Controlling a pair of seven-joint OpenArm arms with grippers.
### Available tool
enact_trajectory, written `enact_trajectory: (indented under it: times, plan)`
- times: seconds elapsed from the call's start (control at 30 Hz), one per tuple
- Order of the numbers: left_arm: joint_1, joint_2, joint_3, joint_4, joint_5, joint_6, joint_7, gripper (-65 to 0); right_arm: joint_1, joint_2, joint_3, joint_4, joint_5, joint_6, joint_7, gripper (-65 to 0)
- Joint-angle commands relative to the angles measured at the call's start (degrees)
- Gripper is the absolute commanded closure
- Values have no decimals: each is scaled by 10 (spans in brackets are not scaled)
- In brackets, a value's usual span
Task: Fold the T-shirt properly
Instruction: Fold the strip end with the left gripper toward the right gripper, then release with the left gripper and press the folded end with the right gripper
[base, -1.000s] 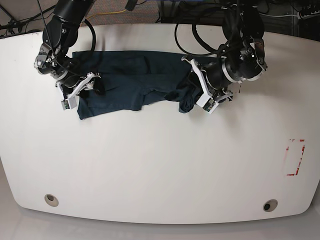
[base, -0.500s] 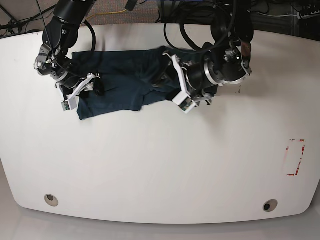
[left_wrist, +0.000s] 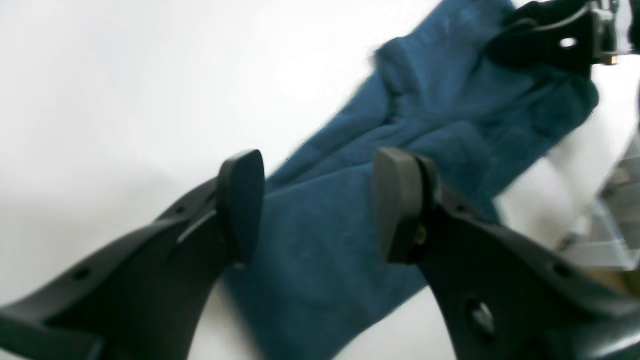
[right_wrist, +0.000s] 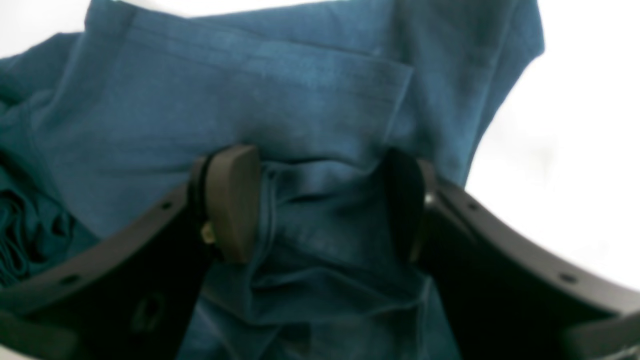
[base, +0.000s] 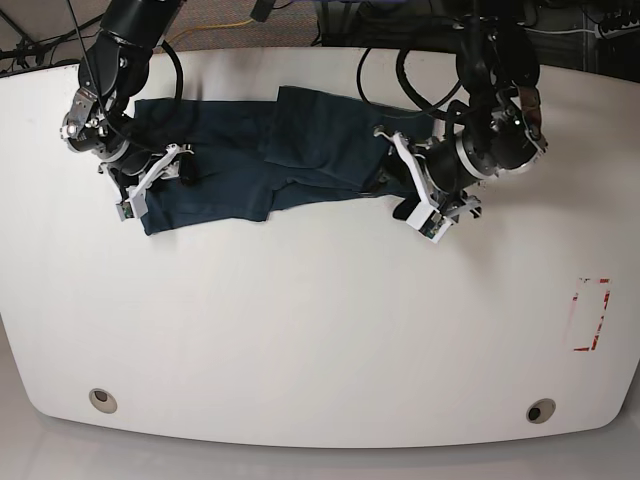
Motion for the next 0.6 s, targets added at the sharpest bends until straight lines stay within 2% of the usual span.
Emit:
enact_trajectory:
  times: [0.0,0.07,0.2,0.37,0.5,0.57]
  plan:
    - [-5,-27,-11,-7,-8,0,-14,-314,6,5,0,41,10,1,3,-384]
    - [-5,-48,-23,-22,-8,-3,-14,-312,6,4,0,61,15,1,-15,-385]
    - [-4,-77,-57,-56,-9,-3,-14,-312,6,5,0,86,70,1,-39,-385]
    - [-4,-99,-135,-86,-9,-4,-14,-311,-6,5,-6,115,172,1,-104,-385]
    - [-4,-102,-181,-86,-9,-4,-14,-311,-28,7,-56,116,263,1,-118,-385]
    - [-4,-104,-192,-87,-9,-4,-14,-311,-35,6,-89,117,284,1,-118,-385]
